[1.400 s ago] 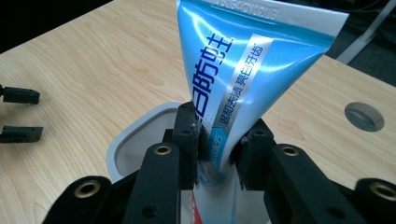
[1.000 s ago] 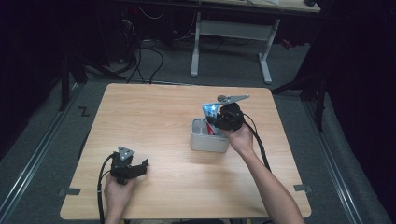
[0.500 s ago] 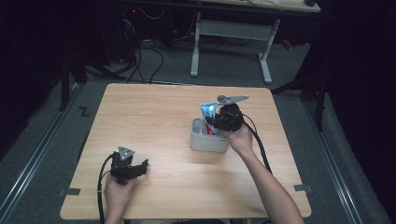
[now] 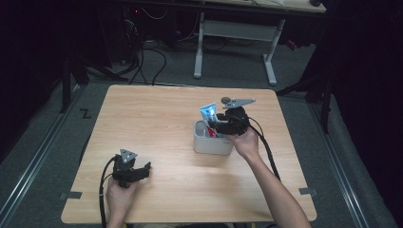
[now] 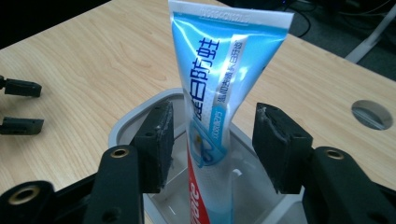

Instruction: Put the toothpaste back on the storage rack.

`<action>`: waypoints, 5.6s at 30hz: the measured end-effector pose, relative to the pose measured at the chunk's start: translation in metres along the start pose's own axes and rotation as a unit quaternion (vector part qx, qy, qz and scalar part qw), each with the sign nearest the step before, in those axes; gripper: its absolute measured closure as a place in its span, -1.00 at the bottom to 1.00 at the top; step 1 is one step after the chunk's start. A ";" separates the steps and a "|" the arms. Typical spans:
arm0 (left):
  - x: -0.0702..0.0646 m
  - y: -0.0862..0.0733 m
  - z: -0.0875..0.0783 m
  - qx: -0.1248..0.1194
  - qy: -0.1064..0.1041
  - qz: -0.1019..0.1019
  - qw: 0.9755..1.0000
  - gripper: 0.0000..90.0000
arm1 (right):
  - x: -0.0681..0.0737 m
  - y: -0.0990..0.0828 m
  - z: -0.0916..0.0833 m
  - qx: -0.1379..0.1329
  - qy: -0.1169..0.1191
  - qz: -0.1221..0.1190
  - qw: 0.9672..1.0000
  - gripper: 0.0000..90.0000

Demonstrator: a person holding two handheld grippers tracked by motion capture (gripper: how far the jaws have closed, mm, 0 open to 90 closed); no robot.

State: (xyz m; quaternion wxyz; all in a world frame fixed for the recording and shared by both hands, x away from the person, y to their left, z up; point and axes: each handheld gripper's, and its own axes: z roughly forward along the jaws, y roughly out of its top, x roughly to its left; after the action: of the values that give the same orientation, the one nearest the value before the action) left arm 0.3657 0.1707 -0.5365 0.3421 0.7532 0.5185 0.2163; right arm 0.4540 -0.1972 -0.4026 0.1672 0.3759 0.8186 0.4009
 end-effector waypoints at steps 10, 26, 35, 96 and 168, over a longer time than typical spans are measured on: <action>0.000 0.000 0.000 0.000 0.001 0.000 1.000 -0.48 | -0.002 0.001 -0.012 -0.014 -0.015 -0.003 1.000 0.03; 0.000 0.000 0.000 0.001 0.001 0.002 1.000 -0.47 | -0.010 0.000 -0.030 -0.036 -0.023 0.012 0.999 0.02; -0.001 0.000 0.000 0.001 0.002 0.002 1.000 -0.47 | -0.013 0.000 -0.040 -0.045 -0.028 0.019 0.998 0.02; -0.001 0.000 0.000 0.001 0.002 0.003 1.000 -0.47 | -0.039 -0.036 -0.106 -0.089 -0.075 0.059 0.991 0.03; -0.001 0.000 0.001 0.002 0.004 0.005 1.000 -0.47 | -0.048 -0.136 -0.128 -0.094 -0.092 0.151 0.980 0.03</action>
State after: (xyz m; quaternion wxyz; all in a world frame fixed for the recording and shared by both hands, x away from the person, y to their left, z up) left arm 0.3657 0.1691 -0.5366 0.3376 0.7552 0.5169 0.2203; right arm 0.3464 -0.3551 -0.4309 0.2140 0.5132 0.6918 0.4606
